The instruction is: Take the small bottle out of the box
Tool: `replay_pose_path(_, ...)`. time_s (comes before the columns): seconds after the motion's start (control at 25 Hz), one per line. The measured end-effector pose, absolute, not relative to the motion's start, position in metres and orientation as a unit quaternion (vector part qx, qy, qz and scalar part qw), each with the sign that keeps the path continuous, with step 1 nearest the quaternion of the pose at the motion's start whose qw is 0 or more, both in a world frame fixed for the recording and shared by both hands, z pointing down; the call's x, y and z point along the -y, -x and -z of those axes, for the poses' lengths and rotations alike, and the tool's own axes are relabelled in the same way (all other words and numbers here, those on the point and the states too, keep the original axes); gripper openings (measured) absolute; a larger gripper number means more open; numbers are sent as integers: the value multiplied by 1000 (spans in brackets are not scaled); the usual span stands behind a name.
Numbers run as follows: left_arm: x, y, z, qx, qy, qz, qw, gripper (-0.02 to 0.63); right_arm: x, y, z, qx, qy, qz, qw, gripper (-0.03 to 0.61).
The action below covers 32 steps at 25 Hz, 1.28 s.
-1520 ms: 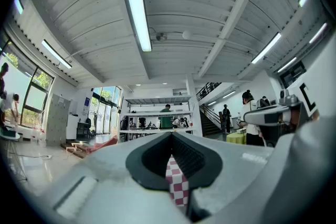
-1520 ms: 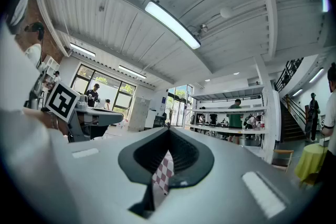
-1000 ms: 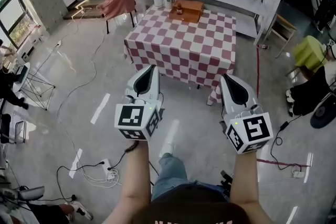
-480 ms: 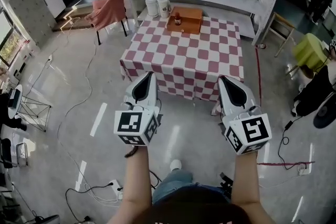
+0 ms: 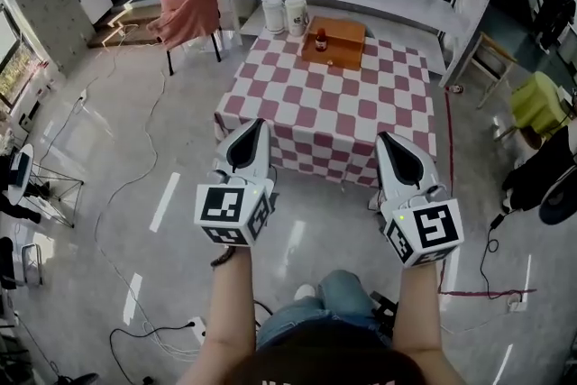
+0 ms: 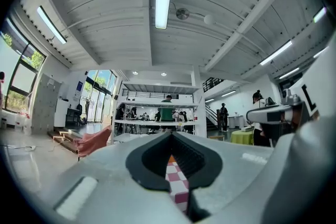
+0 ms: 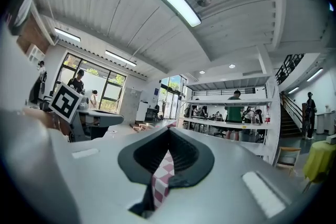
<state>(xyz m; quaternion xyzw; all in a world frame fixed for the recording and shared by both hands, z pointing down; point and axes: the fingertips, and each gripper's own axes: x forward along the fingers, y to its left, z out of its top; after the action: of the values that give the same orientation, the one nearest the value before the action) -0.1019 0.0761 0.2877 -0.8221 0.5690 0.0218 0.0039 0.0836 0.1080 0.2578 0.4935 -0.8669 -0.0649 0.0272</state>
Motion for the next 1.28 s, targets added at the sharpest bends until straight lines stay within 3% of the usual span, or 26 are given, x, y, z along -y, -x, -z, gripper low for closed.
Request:
replay_pose_path(0.52,-6,122,-293,-580,814,-30,6,-14,-25,-69,-268,873,-484,66,23,-1)
replay_pose_path(1.28,231,106,-316,-555,831,33,1,-14,211,-51,-294,881,-469,54,41,-2)
